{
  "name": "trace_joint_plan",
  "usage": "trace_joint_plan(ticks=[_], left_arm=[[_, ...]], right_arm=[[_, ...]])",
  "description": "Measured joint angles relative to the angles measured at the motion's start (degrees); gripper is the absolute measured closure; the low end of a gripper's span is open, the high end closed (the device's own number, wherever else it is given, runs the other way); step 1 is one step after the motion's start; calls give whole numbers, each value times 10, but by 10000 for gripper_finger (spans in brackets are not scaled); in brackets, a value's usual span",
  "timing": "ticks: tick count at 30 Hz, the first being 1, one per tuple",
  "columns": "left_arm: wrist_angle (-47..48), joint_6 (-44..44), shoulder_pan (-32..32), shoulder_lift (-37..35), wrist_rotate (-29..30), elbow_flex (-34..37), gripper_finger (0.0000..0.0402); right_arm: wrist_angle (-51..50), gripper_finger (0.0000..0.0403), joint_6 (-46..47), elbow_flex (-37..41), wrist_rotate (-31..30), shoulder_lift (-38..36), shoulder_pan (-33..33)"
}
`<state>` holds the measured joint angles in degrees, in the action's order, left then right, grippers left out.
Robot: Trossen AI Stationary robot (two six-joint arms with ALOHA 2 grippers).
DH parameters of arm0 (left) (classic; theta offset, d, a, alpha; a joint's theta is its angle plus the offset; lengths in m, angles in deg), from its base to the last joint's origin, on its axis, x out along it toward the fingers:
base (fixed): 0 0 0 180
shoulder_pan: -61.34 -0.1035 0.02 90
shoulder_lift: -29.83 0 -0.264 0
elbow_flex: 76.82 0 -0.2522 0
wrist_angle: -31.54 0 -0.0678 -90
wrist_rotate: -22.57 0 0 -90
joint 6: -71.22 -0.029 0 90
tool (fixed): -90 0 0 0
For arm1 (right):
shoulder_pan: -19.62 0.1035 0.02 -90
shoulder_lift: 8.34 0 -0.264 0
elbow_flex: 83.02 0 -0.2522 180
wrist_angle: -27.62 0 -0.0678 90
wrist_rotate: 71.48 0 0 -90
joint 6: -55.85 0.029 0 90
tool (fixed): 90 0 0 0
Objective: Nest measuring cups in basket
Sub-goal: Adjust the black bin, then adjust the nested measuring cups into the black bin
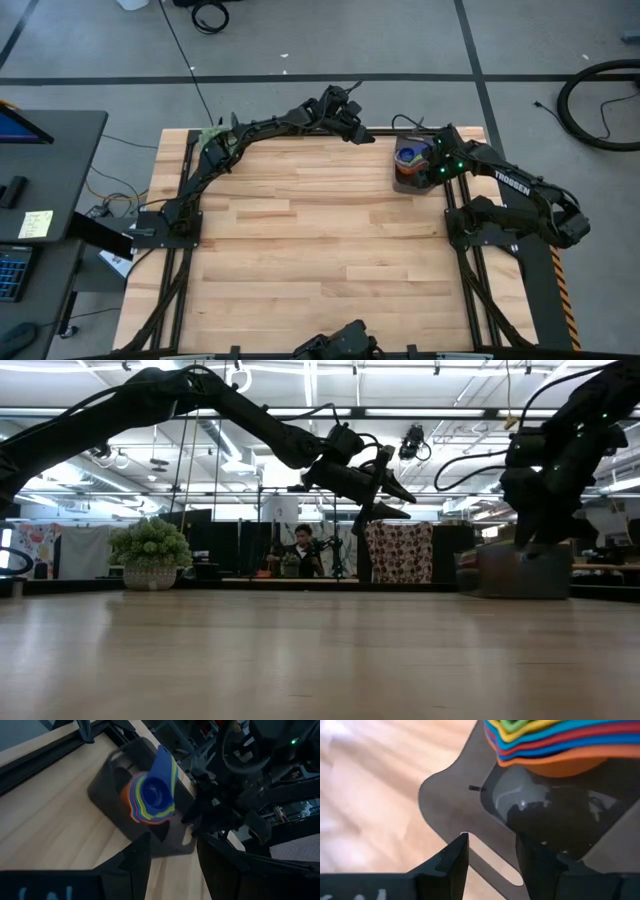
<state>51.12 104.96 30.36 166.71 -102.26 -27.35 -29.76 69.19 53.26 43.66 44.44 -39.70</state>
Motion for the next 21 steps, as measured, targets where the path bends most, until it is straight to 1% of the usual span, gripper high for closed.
trace_joint_plan(ticks=[4,9,12,14,17,21], left_arm=[[0,0,0,0,-14,0,240],[0,-1,0,0,-19,0,240],[1,-4,0,0,-19,0,240],[0,-14,1,0,-19,0,240],[0,-14,3,0,-19,0,240],[0,-11,7,0,-19,0,240]], right_arm=[[-16,236,1,0,33,0,22],[-29,236,2,0,38,0,62],[-30,236,17,-2,7,0,77],[-40,236,21,-19,-18,0,82],[-61,236,15,-62,-63,0,86],[-104,236,-2,-132,-147,0,85]])
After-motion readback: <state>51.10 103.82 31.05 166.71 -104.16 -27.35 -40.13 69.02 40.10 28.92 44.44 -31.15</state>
